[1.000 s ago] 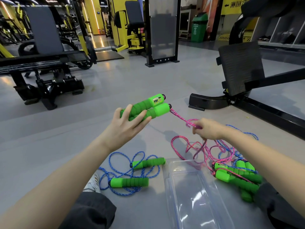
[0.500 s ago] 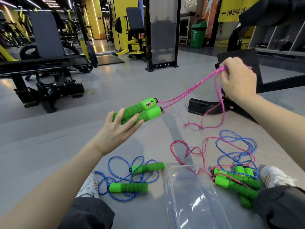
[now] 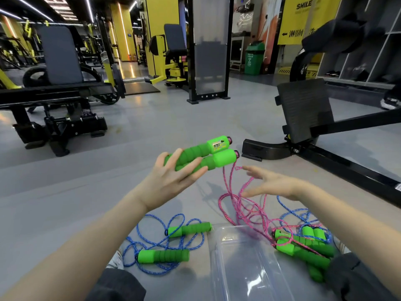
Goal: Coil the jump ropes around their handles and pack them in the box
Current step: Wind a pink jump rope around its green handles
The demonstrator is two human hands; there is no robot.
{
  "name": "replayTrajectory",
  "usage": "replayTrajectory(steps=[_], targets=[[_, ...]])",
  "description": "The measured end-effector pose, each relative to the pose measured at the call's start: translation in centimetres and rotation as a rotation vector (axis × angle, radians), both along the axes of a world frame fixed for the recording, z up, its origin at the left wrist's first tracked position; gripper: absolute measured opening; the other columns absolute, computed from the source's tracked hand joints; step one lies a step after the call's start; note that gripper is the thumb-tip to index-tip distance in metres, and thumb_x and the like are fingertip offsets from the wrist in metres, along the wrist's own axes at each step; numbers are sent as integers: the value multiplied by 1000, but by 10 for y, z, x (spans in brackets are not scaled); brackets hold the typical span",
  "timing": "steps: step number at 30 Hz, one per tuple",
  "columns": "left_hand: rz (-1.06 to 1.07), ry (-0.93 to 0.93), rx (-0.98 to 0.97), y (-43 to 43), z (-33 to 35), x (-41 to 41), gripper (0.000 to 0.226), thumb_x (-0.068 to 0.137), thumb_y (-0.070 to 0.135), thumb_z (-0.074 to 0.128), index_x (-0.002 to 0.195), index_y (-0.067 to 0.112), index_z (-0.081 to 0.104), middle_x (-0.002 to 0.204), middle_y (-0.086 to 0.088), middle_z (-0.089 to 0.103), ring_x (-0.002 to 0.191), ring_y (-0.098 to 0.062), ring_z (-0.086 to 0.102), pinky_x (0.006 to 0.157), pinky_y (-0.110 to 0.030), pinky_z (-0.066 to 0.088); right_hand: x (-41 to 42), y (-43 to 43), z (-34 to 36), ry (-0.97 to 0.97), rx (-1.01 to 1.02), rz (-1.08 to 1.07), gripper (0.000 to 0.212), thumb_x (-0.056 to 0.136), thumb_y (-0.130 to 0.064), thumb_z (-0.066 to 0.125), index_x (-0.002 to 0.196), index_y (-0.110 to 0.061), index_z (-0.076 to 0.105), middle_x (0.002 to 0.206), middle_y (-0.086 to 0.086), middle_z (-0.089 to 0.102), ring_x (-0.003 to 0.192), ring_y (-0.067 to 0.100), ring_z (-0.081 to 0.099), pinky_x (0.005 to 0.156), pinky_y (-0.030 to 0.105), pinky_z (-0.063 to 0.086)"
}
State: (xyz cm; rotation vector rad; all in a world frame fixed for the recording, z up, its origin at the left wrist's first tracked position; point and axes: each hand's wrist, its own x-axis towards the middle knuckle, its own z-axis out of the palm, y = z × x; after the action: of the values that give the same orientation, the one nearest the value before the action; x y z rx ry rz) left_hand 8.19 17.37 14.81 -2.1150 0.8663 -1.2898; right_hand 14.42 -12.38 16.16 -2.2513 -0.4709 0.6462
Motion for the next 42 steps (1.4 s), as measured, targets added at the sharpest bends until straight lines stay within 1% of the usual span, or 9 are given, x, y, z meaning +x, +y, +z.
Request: replayTrajectory(steps=[6,10,15,18,20,22,26,32,42], targets=[[-11,-10,-169,-18,-4,7,47,96,0,26,134,19,44,136,-4,42,106,-42,51,72,-42,43,1,51,-12,-176,411,-210,14,99,-19,42,105,-20,55,80,7,65,88,21,56,82,26,44],[2,21,-216,-21,-10,10,52,89,0,36,136,20,41,138,-2,41,110,-40,46,75,-41,40,-2,68,-33,-120,477,-231,45,82,-21,64,124,-19,46,109,0,47,102,16,49,94,31,39],[-18,20,-117,-24,-12,4,49,93,1,30,137,20,43,136,-4,43,109,-41,52,77,-42,45,9,60,-27,-710,442,-734,48,63,-21,76,101,-9,49,101,8,44,98,25,45,86,36,39],[-44,54,-106,-25,-14,2,48,94,0,31,136,18,43,136,-5,44,107,-42,55,75,-42,46,21,50,-20,-664,529,-404,40,71,-13,67,109,-9,55,105,9,56,97,17,53,86,31,42],[-47,55,-135,-25,-15,2,48,94,0,32,136,18,43,136,-5,43,109,-42,51,75,-42,44,13,52,-16,-397,600,-211,9,85,-3,55,84,-10,61,72,1,64,66,5,57,76,32,47],[-40,57,-139,-24,-16,2,49,92,-1,33,137,18,42,137,-5,43,109,-42,49,75,-42,43,5,60,-21,-153,579,-215,28,94,-4,41,69,-8,53,40,-4,48,35,9,46,65,37,52],[7,76,-127,-22,-19,-1,52,90,-3,31,137,18,42,137,-6,42,108,-43,50,74,-42,42,-13,76,-37,33,272,-209,27,97,-21,42,72,-12,44,41,1,31,24,8,28,36,22,46],[93,162,51,-4,-23,-5,49,94,-1,21,132,14,49,125,-9,60,100,-46,58,70,-44,47,-22,74,-8,-138,-262,118,21,95,-26,45,81,-10,45,60,7,44,45,22,51,47,27,45],[-102,276,239,6,-36,-33,41,100,5,33,135,18,49,131,-4,59,104,-46,58,77,-47,50,-1,52,10,-587,168,163,47,95,-26,52,55,-3,50,45,-5,35,42,6,32,46,17,27]])
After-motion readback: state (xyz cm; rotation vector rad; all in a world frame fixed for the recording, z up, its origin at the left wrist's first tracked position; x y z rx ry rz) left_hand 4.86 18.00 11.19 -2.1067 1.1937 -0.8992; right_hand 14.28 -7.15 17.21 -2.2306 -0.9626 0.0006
